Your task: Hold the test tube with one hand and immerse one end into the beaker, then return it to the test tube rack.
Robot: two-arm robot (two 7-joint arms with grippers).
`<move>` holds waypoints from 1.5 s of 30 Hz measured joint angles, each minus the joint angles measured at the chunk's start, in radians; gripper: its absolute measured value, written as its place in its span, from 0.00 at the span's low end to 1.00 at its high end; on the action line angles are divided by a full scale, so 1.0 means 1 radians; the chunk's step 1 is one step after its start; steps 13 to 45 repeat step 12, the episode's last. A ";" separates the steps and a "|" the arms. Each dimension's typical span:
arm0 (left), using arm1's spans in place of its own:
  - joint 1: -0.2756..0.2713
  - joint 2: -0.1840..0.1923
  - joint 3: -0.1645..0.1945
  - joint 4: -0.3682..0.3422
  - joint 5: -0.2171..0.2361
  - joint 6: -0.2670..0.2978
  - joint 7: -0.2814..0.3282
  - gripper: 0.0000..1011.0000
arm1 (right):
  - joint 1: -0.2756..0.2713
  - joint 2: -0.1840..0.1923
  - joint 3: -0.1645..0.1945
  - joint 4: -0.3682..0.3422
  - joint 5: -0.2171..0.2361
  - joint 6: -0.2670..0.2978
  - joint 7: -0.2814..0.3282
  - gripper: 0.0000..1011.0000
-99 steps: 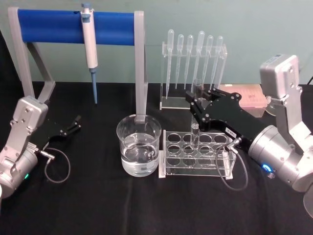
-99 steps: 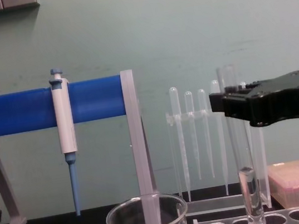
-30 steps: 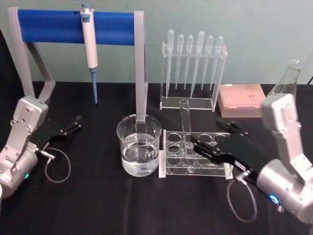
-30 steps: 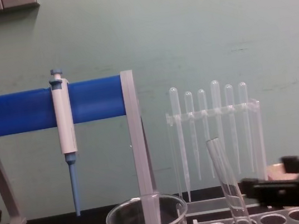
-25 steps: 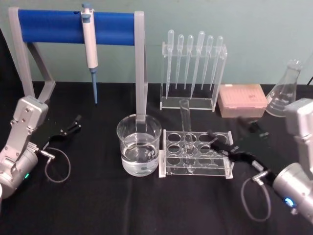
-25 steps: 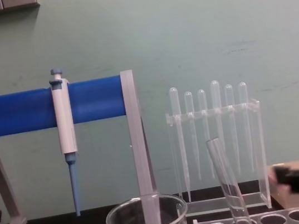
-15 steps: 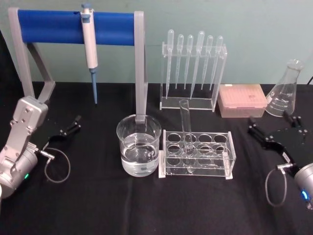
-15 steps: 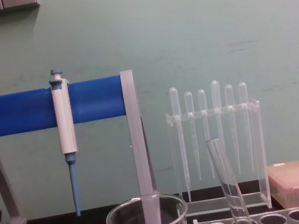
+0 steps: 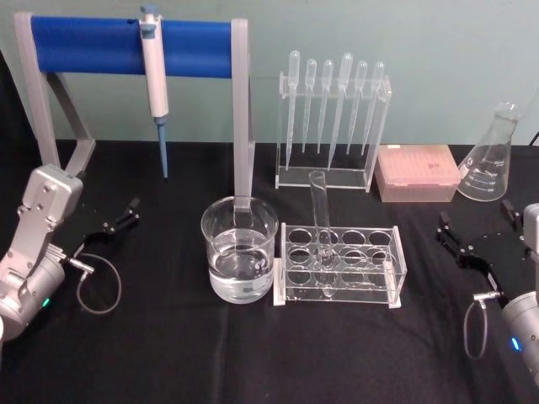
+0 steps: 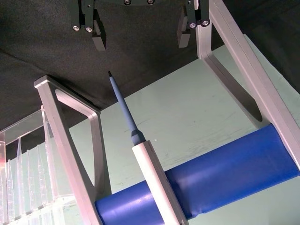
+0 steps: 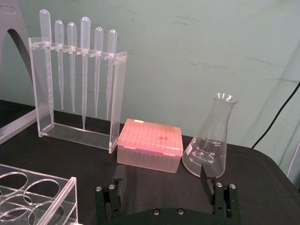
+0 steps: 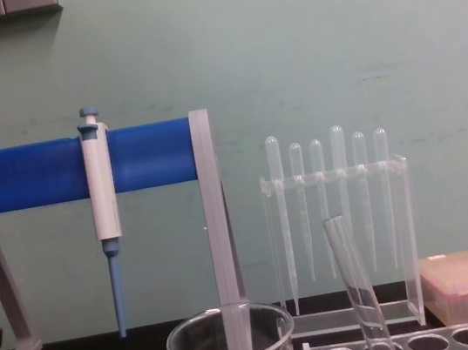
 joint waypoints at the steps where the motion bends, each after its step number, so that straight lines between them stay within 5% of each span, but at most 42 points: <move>1: 0.000 0.000 0.000 0.000 0.000 0.000 0.000 0.99 | 0.000 0.000 0.000 0.000 0.000 0.000 0.000 0.99; 45: 0.000 0.000 0.000 0.000 0.000 0.000 0.000 0.99 | 0.001 0.003 -0.003 0.000 -0.001 0.000 0.000 0.99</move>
